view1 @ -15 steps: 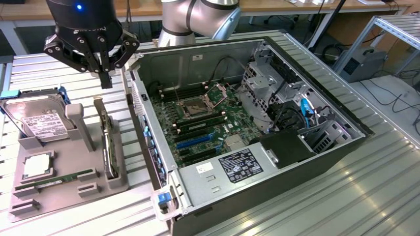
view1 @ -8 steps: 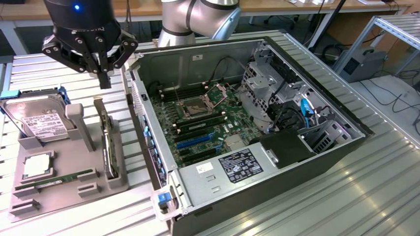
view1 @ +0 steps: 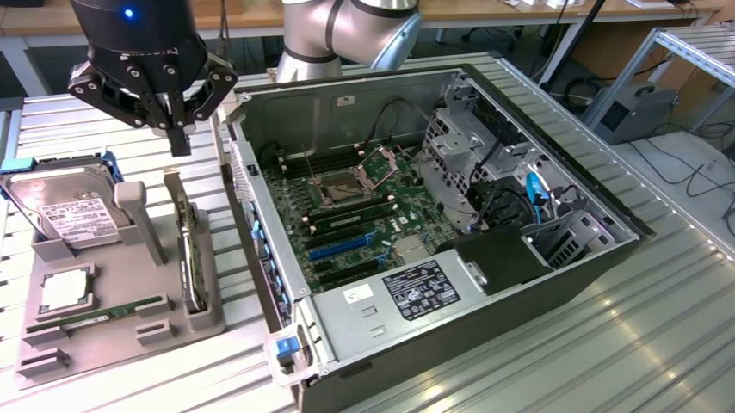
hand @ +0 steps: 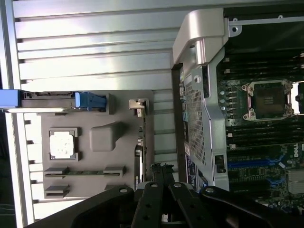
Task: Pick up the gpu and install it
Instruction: 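Reach for the gpu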
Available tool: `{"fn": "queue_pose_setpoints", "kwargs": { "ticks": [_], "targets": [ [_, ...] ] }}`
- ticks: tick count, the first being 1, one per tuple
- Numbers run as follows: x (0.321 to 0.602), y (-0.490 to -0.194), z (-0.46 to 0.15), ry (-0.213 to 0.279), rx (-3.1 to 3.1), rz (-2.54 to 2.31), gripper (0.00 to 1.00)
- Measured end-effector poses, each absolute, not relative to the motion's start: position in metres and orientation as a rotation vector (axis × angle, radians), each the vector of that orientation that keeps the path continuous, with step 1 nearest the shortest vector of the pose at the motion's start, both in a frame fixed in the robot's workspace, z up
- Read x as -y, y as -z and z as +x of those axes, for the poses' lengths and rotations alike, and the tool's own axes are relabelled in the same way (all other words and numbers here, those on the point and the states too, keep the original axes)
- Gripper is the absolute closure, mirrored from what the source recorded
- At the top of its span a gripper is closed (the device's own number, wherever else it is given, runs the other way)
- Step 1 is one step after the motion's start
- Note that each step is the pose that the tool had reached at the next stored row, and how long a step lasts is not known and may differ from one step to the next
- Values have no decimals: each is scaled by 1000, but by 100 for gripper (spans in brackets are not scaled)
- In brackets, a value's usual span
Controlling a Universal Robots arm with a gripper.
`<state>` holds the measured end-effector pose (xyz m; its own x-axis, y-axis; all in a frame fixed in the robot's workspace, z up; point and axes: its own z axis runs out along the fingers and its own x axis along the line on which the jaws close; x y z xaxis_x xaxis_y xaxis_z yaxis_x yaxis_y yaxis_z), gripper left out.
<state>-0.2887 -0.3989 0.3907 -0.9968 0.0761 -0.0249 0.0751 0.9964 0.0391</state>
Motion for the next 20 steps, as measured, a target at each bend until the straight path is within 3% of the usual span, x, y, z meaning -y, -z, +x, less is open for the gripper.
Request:
{"fn": "queue_pose_setpoints", "kwargs": {
  "ticks": [20],
  "targets": [
    [400, -390, -295, -59, -3113, 118, 89]
  ]
}}
